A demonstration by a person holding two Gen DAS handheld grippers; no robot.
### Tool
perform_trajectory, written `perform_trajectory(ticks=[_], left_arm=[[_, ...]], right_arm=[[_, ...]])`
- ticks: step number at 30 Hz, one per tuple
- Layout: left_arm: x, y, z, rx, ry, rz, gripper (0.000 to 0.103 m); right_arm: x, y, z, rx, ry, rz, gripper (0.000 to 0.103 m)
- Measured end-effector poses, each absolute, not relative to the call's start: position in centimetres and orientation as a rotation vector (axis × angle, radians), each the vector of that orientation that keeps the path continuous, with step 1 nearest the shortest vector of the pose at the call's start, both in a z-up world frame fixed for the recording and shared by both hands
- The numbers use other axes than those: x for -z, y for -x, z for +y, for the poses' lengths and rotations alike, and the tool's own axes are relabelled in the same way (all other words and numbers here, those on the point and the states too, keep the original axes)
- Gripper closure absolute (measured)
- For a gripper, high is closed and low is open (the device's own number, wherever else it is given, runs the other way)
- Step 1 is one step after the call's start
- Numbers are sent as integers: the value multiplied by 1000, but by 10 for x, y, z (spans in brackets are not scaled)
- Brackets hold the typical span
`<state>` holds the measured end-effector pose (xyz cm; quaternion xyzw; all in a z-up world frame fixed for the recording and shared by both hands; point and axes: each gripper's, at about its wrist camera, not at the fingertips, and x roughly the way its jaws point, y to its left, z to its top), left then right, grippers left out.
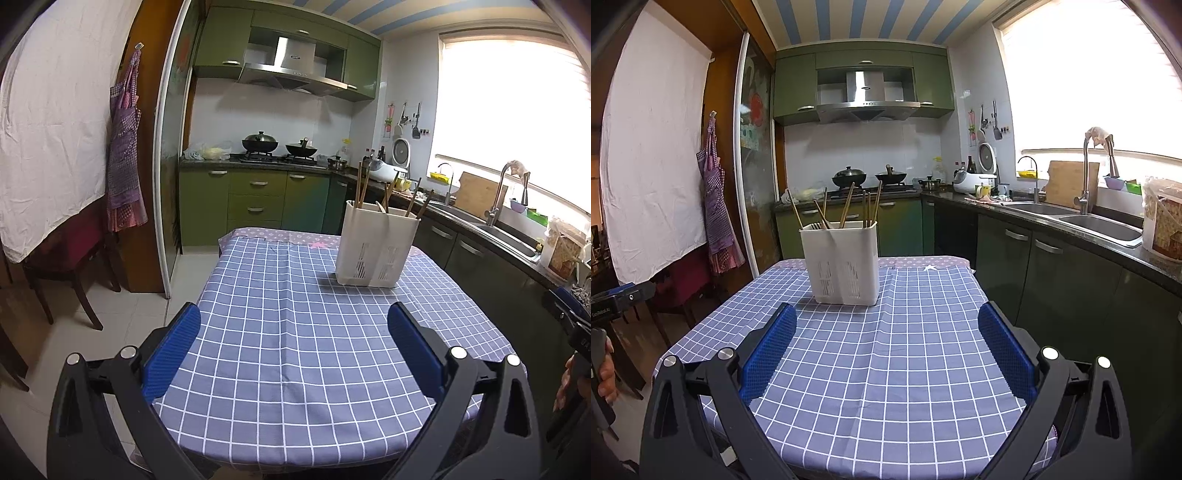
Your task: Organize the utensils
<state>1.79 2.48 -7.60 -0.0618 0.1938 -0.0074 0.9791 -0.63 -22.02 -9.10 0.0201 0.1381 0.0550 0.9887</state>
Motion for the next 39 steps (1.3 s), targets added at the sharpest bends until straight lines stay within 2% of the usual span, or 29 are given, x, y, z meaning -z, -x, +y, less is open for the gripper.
perform_trajectory(ticks=[39], left_arm=[[71, -19, 23, -10, 112, 402, 7]], right_arm=[[92, 7, -214, -123, -32, 285, 6]])
